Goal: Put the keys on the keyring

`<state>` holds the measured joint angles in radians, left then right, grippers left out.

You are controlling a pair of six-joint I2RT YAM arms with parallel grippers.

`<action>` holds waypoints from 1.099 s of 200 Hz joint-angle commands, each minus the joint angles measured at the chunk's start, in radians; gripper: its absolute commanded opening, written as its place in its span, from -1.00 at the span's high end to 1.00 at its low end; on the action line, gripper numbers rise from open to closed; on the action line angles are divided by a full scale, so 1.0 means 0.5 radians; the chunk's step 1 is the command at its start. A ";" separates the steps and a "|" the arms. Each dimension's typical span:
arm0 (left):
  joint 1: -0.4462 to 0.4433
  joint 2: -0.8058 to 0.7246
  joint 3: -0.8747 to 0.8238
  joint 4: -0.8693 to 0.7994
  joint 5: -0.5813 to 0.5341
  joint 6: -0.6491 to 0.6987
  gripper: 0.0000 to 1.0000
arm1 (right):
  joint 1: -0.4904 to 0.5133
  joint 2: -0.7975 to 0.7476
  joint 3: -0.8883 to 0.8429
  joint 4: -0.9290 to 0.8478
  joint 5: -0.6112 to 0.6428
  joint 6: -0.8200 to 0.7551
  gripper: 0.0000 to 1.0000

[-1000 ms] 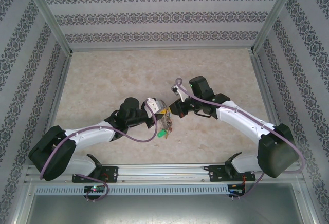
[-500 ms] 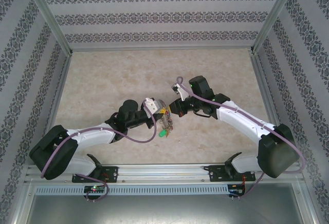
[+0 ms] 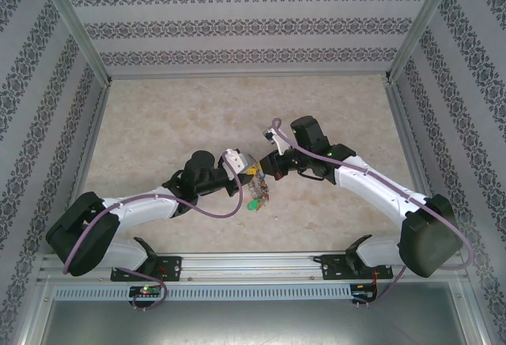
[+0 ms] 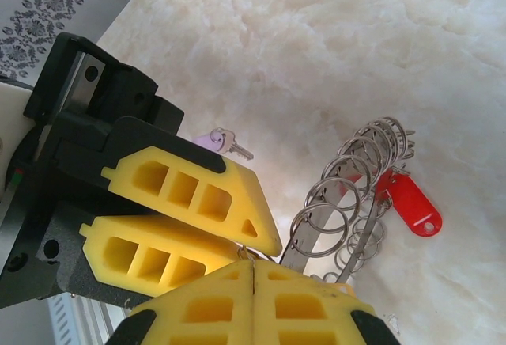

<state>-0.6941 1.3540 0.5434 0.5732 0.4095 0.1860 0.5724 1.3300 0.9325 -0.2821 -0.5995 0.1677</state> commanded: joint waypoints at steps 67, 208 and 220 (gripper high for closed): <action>-0.011 0.037 0.128 -0.187 0.077 0.107 0.90 | 0.048 -0.043 0.092 -0.013 -0.075 -0.086 1.00; -0.011 -0.019 -0.006 0.150 0.004 -0.007 1.00 | -0.114 -0.007 -0.087 0.025 0.060 0.037 1.00; -0.011 -0.021 -0.004 0.140 0.014 -0.008 1.00 | -0.111 -0.008 -0.072 0.035 0.010 0.033 1.00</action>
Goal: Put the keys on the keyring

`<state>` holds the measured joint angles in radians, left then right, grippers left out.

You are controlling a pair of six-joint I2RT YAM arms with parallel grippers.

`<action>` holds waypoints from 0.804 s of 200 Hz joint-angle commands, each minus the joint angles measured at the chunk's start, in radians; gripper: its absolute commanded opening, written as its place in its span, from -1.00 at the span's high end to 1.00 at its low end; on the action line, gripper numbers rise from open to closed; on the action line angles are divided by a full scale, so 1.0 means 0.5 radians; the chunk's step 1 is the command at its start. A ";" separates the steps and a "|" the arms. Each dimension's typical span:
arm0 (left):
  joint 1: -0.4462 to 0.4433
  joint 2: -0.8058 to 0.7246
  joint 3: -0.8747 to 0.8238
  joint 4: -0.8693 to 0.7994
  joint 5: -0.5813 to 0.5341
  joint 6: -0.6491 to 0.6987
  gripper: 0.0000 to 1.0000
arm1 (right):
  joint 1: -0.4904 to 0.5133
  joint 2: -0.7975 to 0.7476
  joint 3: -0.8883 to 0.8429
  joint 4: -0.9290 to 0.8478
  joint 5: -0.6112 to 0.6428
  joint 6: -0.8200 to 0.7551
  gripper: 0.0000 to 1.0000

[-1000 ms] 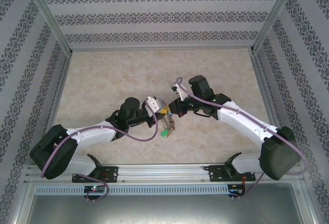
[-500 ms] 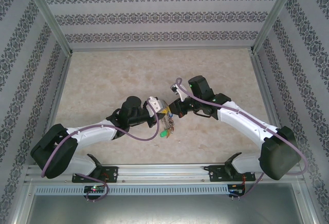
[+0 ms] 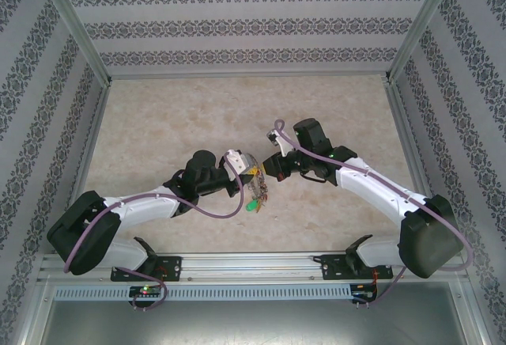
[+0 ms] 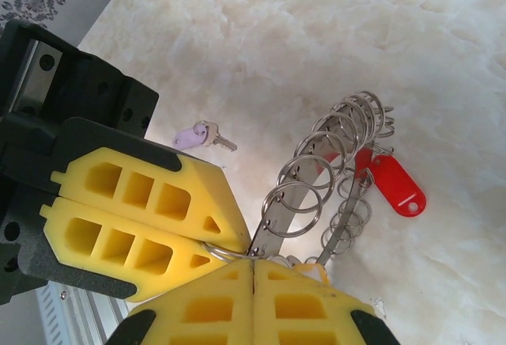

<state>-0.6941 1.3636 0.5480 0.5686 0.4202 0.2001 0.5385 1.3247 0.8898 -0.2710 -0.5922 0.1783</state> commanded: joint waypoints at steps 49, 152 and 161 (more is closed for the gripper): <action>-0.011 -0.046 0.006 0.037 -0.012 -0.008 0.78 | 0.018 -0.029 0.066 0.030 -0.095 -0.001 1.00; -0.011 -0.027 0.063 -0.115 0.007 0.041 0.64 | 0.052 -0.020 0.135 -0.012 -0.161 -0.071 1.00; -0.011 -0.026 0.073 -0.128 0.020 0.047 0.64 | 0.057 -0.017 0.137 -0.016 -0.165 -0.071 1.00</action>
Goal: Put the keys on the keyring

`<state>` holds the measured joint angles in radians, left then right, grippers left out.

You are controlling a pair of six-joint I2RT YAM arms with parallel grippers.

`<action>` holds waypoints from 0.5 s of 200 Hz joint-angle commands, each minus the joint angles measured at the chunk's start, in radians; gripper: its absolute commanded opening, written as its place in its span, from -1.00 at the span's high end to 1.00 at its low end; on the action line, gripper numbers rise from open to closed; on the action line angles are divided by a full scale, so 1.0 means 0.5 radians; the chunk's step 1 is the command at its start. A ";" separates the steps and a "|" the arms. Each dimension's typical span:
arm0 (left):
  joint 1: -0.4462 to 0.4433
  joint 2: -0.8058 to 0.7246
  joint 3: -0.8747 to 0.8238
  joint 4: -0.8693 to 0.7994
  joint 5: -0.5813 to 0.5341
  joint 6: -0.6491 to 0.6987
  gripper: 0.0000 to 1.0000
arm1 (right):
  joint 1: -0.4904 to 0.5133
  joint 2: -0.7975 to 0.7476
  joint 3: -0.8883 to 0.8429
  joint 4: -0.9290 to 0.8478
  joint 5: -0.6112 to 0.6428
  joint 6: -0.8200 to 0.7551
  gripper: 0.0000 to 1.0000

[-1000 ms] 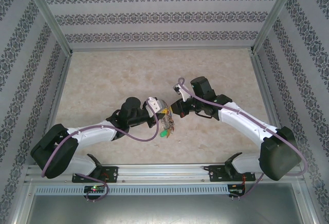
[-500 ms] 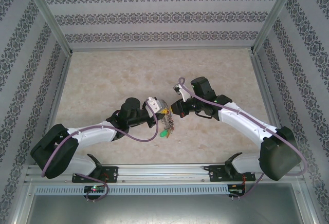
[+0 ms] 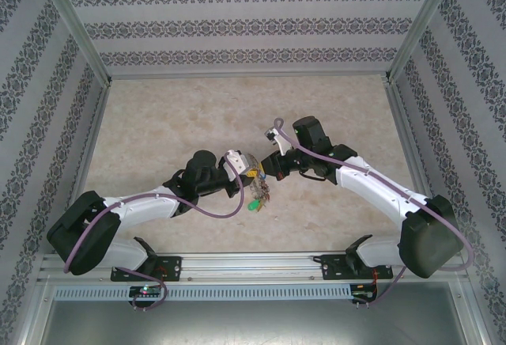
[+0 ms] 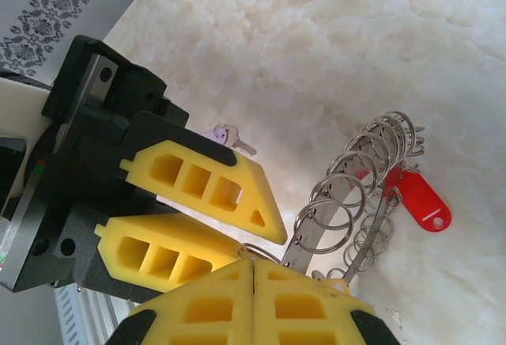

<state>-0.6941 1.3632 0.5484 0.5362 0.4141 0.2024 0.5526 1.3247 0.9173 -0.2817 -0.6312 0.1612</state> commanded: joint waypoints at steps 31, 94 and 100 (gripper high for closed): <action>-0.009 -0.011 0.090 -0.054 0.049 0.040 0.62 | 0.036 -0.011 0.093 -0.007 -0.091 -0.049 1.00; -0.011 -0.018 0.114 -0.084 0.056 0.052 0.69 | 0.041 0.001 0.096 -0.025 -0.069 -0.065 1.00; -0.009 -0.018 0.113 -0.086 0.058 0.051 0.70 | 0.044 0.001 0.097 -0.028 -0.071 -0.065 1.00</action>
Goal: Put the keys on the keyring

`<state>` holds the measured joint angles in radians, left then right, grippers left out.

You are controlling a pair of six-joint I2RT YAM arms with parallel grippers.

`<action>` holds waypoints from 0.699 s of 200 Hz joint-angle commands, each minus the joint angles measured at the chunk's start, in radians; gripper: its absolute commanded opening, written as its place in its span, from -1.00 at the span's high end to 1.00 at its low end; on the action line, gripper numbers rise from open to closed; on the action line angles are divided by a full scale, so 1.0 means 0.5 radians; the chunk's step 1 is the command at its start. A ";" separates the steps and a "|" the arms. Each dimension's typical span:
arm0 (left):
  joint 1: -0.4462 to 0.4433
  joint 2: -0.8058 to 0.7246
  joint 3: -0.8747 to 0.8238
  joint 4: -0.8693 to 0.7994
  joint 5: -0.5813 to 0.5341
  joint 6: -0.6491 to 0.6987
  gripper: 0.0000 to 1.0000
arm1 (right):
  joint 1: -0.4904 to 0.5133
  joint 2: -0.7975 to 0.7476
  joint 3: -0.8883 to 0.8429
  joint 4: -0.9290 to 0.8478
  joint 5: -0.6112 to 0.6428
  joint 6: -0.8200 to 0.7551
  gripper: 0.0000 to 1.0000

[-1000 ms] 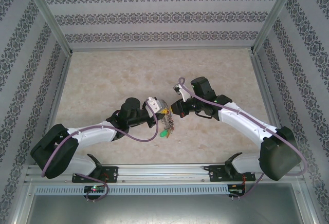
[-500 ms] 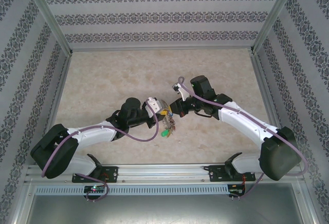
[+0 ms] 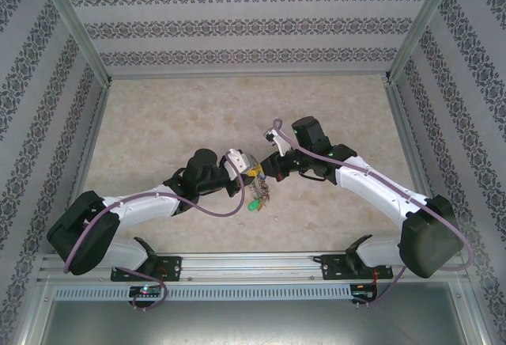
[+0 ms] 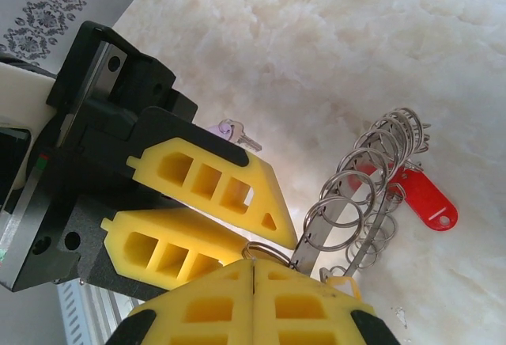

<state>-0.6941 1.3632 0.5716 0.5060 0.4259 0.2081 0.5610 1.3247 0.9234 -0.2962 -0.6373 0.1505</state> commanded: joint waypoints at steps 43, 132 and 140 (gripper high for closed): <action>-0.011 -0.017 0.086 -0.049 0.062 0.051 0.66 | 0.025 -0.007 0.086 -0.006 -0.055 -0.049 1.00; -0.011 -0.023 0.092 -0.116 0.045 0.093 1.00 | 0.013 -0.037 0.052 -0.016 -0.024 -0.037 1.00; -0.011 -0.031 0.077 -0.096 0.028 0.083 1.00 | -0.002 -0.047 0.026 -0.015 0.010 -0.027 1.00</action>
<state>-0.6941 1.3632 0.6010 0.4629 0.4553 0.2390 0.5610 1.3247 0.9344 -0.3141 -0.6361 0.1501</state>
